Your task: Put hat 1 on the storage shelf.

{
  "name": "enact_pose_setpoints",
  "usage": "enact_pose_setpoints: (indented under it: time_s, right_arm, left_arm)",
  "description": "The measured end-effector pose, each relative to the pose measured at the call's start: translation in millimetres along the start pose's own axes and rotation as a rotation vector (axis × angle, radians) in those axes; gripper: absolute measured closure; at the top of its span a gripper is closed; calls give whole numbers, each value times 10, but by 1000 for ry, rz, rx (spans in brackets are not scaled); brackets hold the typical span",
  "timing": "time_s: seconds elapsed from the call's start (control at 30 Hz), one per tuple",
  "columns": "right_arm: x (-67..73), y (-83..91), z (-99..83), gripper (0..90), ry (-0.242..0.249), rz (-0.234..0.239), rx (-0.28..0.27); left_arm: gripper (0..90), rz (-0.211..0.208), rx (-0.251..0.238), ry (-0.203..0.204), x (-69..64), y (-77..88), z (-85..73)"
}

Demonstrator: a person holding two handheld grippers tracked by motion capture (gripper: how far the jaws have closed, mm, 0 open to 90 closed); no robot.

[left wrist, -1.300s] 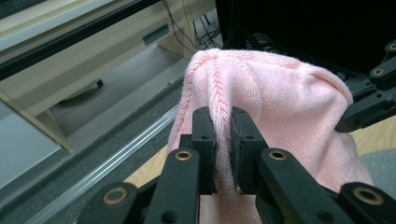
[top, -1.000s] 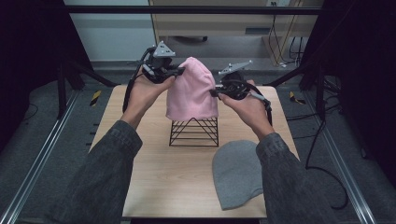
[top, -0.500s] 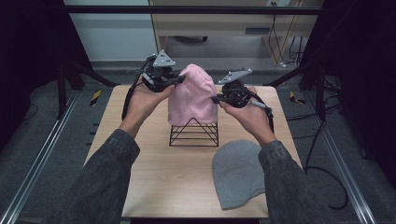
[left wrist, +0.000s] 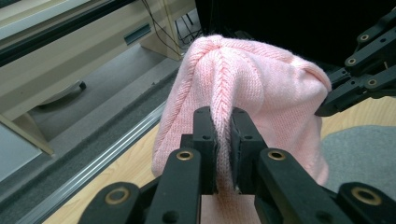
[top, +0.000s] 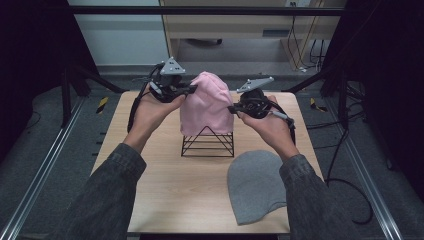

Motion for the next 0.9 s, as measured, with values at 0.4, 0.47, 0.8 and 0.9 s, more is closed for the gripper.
enact_pose_setpoints:
  time_s: [0.4,0.47,0.8,0.9]
  right_arm:
    - [90,79,-41,847,10,19,-22]
    - [91,54,-73,847,7,19,-15]
    - [61,-110,-229,845,12,0,25]
    - [65,-150,-270,844,22,-6,37]
  left_arm:
    - [823,-32,-20,-3,-111,35,8]
    - [823,-34,-15,0,-109,-1,-27]
    - [820,-35,14,8,-72,-127,-195]
    - [819,-30,20,3,-67,-170,-245]
Point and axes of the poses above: each handheld gripper's, and its own axes: y roughly backward along the jaws, z roughly out of its top, x roughly to its left, the point moved 6 cm from there along -y, roughly forward along the jaws, and after that the axes turned 5 degrees about -z, right-handed, at the moved point
